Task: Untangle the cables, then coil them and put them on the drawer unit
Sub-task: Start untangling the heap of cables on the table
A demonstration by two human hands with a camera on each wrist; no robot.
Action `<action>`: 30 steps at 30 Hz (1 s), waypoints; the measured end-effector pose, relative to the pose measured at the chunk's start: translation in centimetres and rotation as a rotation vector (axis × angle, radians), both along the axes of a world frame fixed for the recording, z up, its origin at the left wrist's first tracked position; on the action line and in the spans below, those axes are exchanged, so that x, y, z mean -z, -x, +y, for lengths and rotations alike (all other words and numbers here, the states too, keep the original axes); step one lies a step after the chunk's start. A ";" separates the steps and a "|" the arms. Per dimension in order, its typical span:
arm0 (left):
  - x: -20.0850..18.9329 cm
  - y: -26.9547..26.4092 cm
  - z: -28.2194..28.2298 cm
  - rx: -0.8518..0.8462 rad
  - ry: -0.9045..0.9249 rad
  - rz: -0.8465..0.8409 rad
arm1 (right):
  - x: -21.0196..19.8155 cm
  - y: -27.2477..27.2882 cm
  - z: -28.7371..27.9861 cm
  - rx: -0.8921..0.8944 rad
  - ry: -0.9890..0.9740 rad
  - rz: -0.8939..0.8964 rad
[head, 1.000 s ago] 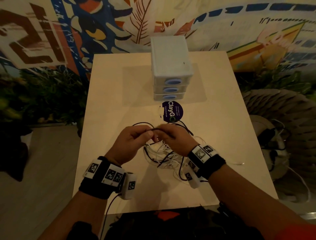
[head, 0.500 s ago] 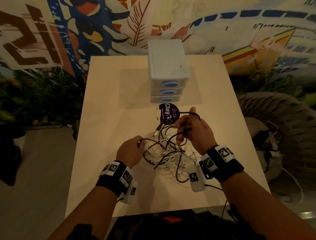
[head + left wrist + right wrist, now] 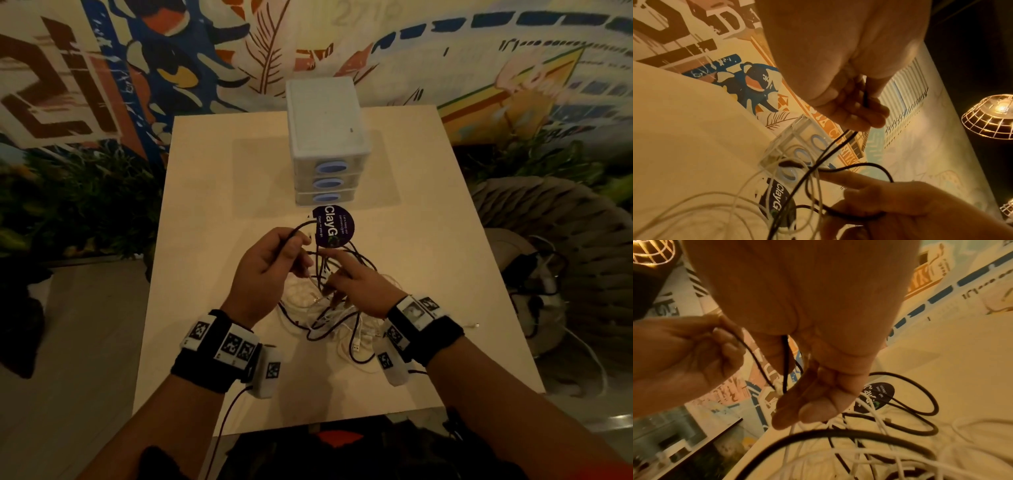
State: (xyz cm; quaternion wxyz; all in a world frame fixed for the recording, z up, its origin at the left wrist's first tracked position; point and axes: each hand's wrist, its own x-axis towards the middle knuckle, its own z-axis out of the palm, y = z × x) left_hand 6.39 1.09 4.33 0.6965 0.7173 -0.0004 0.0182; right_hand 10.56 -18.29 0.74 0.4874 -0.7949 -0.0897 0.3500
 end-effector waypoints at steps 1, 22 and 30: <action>0.0 0.1 -0.2 0.011 0.024 -0.004 | 0.2 0.1 0.3 -0.045 0.037 0.008; 6.1 0.9 3.2 -0.259 -0.486 0.259 | -0.5 -2.5 -4.8 0.596 -0.361 -0.209; 7.8 0.6 3.3 -0.076 -0.766 0.600 | -0.4 -2.2 -4.8 0.634 -0.338 -0.171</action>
